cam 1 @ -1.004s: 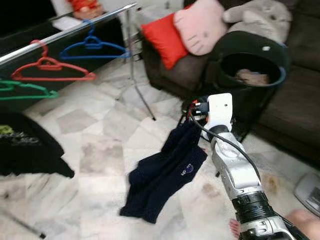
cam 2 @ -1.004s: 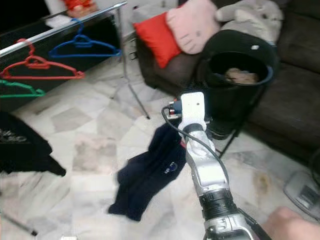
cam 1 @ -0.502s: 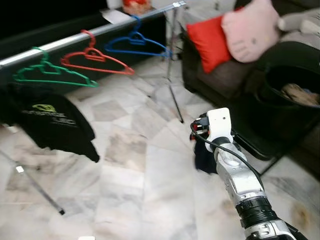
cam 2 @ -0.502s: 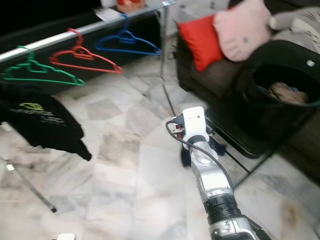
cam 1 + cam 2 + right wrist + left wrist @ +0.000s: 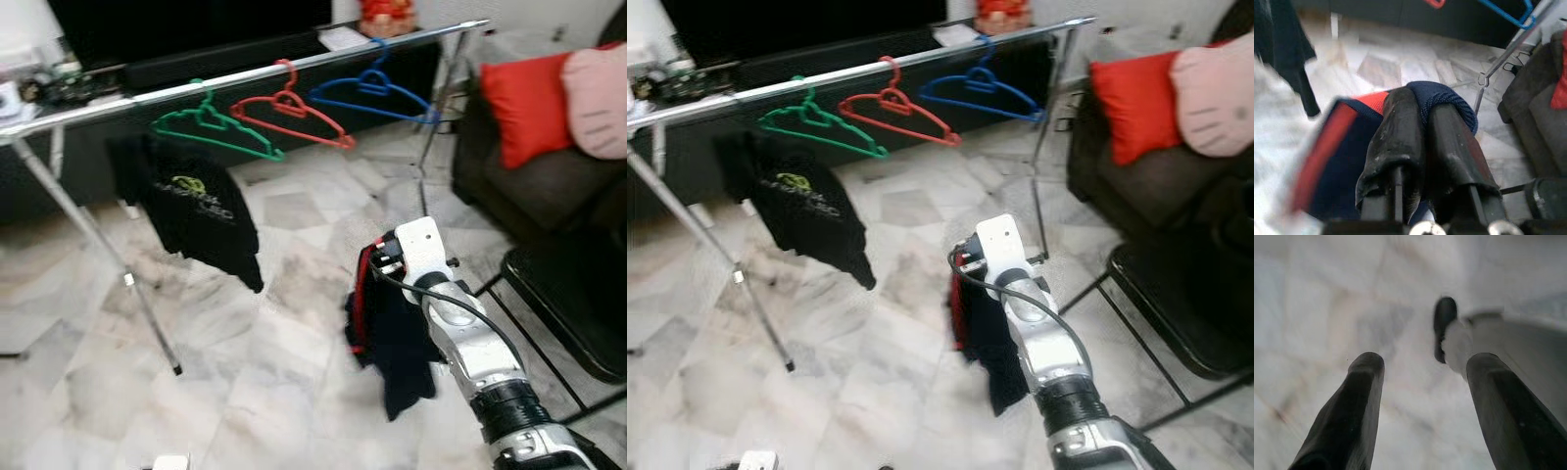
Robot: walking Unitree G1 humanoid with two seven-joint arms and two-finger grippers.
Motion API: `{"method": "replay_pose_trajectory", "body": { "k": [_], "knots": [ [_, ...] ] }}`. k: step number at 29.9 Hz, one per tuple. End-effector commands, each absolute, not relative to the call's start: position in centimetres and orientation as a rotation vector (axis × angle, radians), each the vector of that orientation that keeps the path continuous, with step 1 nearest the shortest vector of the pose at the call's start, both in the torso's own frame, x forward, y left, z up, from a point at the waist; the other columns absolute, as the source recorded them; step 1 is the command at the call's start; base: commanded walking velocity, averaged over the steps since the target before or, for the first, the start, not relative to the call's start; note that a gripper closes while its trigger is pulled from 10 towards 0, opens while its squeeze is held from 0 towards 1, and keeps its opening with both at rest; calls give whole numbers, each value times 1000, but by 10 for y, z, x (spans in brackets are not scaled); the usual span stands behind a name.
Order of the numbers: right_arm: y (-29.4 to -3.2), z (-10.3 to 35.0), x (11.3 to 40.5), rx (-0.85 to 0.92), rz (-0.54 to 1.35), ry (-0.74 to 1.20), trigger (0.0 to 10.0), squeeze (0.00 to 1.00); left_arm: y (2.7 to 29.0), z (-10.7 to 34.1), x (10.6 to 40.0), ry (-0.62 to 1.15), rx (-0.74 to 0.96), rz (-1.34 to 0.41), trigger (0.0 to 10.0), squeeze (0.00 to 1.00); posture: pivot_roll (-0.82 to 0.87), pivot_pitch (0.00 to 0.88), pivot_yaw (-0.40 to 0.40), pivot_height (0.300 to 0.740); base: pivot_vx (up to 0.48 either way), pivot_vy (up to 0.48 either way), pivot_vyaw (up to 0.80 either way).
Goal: Hang hanger
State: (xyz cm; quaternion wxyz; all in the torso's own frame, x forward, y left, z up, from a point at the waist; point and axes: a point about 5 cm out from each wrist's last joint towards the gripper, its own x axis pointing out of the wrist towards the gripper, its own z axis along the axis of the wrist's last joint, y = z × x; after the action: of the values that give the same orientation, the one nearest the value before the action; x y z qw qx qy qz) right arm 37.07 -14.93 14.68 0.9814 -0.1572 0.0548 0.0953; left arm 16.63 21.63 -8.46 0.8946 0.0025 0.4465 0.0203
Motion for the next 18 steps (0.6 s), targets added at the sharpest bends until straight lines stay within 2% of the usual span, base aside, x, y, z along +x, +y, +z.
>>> {"method": "replay_pose_trajectory", "body": {
  "k": [1,4,8,11,13,14,18],
  "knots": [
    [-137,151,372,-328,240,88,10000,0,224,-84,164,937,30,39,10000,0,-1,172,-1,740,0,0,775],
    [-137,145,372,-410,319,125,10000,0,231,-76,177,881,51,10,10000,0,1,172,-2,740,0,0,781],
    [-139,141,372,-495,399,162,10000,0,224,-65,198,804,96,-59,10000,0,3,174,-3,740,0,0,652],
    [-143,135,372,-541,472,223,10000,0,227,-43,227,664,153,-138,10000,0,9,177,-7,740,0,0,0],
    [-144,135,373,-546,475,230,10000,0,228,-38,232,640,162,-150,10000,0,9,177,-7,740,0,0,0],
    [-146,136,374,-588,494,241,10000,0,229,-24,247,557,172,-189,10000,0,12,180,-7,740,0,0,0],
    [-145,141,377,-625,558,243,10000,0,229,4,270,421,208,-265,10000,0,14,184,-8,740,0,0,0]
  ]
}}
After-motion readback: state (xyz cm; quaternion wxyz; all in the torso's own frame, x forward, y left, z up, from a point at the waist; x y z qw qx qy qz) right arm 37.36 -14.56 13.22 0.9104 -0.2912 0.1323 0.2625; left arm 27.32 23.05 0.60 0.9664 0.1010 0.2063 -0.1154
